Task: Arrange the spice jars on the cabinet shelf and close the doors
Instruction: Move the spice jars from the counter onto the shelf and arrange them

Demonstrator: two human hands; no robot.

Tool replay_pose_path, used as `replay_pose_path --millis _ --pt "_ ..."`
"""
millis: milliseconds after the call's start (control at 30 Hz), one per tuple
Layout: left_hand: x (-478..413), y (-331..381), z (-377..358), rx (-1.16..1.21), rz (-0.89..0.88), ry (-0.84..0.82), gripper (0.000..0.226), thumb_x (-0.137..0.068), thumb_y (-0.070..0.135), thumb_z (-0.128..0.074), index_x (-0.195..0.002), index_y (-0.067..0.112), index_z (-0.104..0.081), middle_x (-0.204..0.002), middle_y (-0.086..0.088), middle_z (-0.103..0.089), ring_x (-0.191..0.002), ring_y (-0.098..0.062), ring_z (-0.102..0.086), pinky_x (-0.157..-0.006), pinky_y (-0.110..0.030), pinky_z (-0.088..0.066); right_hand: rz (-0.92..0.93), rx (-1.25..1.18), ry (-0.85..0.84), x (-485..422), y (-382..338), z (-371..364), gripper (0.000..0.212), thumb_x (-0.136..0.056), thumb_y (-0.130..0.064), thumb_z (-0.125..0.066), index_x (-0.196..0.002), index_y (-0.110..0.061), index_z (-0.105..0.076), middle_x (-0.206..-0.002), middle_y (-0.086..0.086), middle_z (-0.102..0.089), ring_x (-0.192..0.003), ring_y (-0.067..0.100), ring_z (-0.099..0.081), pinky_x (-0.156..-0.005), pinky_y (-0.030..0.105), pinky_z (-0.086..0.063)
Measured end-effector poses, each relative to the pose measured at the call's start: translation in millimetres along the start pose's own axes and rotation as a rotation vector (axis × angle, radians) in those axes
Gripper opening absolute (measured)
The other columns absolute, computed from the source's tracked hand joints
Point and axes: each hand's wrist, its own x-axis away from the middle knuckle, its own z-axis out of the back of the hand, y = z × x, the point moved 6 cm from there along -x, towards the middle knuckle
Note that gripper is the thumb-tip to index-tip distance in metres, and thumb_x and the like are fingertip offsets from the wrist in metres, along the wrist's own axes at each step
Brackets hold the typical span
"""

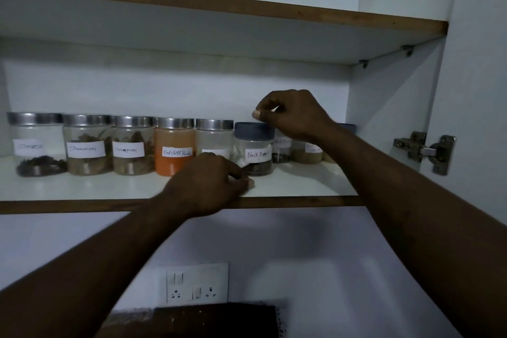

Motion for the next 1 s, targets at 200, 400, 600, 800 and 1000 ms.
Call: replay_pose_path --millis 200,400,600,800,1000 --pt "23 -20 15 0.008 -0.067 -0.024 0.037 -0.099 0.059 -0.049 -0.109 0.038 -0.077 -0.079 0.021 -0.072 -0.077 0.004 -0.064 -0.063 -0.019 -0.048 0.034 0.201 -0.127 11 -7 -21 0.042 -0.087 -0.059 -0.070 -0.118 -0.031 -0.074 -0.110 -0.007 -0.075 -0.098 0.012 -0.066 -0.086 0.039 -0.056" --pt "15 -10 6 -0.092 -0.146 -0.110 0.072 -0.093 0.064 -0.017 -0.106 0.021 -0.073 -0.089 -0.001 -0.073 -0.083 -0.013 -0.063 -0.077 -0.023 -0.046 -0.014 0.274 -0.084 8 -8 -27 0.037 -0.090 -0.053 -0.070 -0.117 -0.028 -0.075 -0.109 -0.004 -0.076 -0.101 0.017 -0.065 -0.086 0.037 -0.054" --pt "13 -11 0 -0.173 -0.128 -0.075 0.042 -0.105 0.040 -0.035 -0.131 0.024 -0.064 -0.123 -0.003 -0.067 -0.109 -0.021 -0.058 -0.092 -0.029 -0.034 -0.081 0.287 -0.113 -2 -3 -40 0.036 -0.092 -0.049 -0.071 -0.118 -0.025 -0.075 -0.109 0.000 -0.077 -0.101 0.021 -0.067 -0.090 0.042 -0.056" --pt "14 -11 0 -0.188 -0.184 -0.059 0.047 -0.106 0.040 -0.030 -0.128 0.021 -0.067 -0.123 -0.001 -0.070 -0.104 -0.020 -0.061 -0.086 -0.024 -0.029 -0.091 0.342 -0.140 -18 -4 -55 0.032 -0.093 -0.043 -0.071 -0.118 -0.022 -0.074 -0.111 0.005 -0.075 -0.104 0.025 -0.066 -0.091 0.042 -0.055" --pt "14 -14 -1 -0.208 -0.137 -0.042 0.045 -0.101 0.042 -0.034 -0.127 0.025 -0.066 -0.117 0.001 -0.069 -0.110 -0.021 -0.060 -0.099 -0.037 -0.042 -0.107 0.409 -0.176 -31 -8 -75 0.031 -0.095 -0.031 -0.067 -0.120 -0.014 -0.071 -0.111 0.011 -0.071 -0.103 0.029 -0.064 -0.090 0.042 -0.055"
